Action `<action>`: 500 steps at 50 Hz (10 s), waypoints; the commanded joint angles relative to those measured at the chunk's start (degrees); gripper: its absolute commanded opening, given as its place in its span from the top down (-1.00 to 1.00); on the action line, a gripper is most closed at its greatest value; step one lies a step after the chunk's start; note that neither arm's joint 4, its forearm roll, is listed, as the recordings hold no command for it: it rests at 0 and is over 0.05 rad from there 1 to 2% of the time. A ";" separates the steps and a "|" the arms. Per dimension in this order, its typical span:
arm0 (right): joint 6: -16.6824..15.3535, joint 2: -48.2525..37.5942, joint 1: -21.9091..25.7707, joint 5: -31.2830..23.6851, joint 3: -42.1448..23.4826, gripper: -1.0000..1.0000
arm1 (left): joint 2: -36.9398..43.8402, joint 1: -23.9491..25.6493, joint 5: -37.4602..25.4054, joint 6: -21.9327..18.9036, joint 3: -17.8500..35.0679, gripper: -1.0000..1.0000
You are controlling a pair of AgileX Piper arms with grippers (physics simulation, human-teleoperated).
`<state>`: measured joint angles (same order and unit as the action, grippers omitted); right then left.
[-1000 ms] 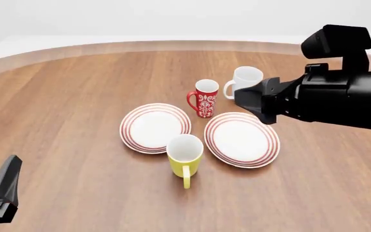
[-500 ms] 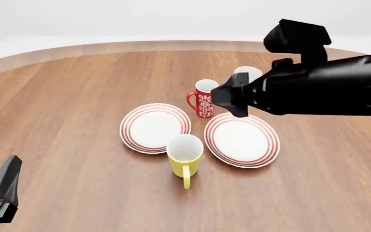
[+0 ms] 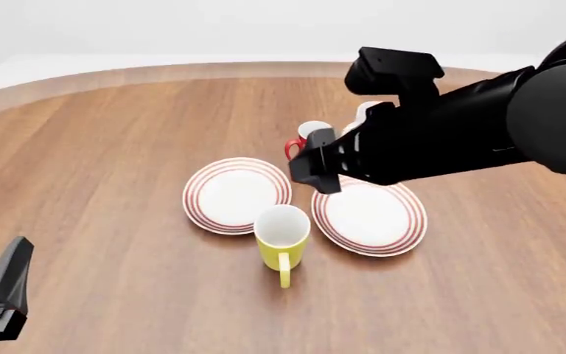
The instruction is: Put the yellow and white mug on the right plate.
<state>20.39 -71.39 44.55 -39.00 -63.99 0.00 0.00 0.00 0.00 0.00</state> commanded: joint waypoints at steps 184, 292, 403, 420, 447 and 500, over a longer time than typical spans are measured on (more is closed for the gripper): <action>17.21 -25.28 6.82 34.07 18.71 -1.00 | 0.00 0.00 0.00 0.00 0.00 -1.00; 11.65 -14.97 3.81 28.56 18.42 1.00 | 0.00 0.00 0.00 0.00 0.00 -1.00; -1.71 -5.41 -18.02 27.40 25.24 1.00 | 0.00 0.00 0.00 0.00 0.00 -1.00; -2.32 -7.02 -19.66 30.37 26.64 1.00 | 0.00 0.00 0.00 0.00 0.00 -1.00; -3.48 -12.50 -21.13 34.62 26.09 1.00 | 0.00 0.00 0.00 0.00 0.00 -1.00; -2.45 -17.82 -20.52 39.71 27.16 -1.00 | 0.00 0.00 0.00 0.00 0.00 -1.00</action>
<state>17.92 -89.47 24.17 0.55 -37.39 0.00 0.00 0.00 0.00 0.00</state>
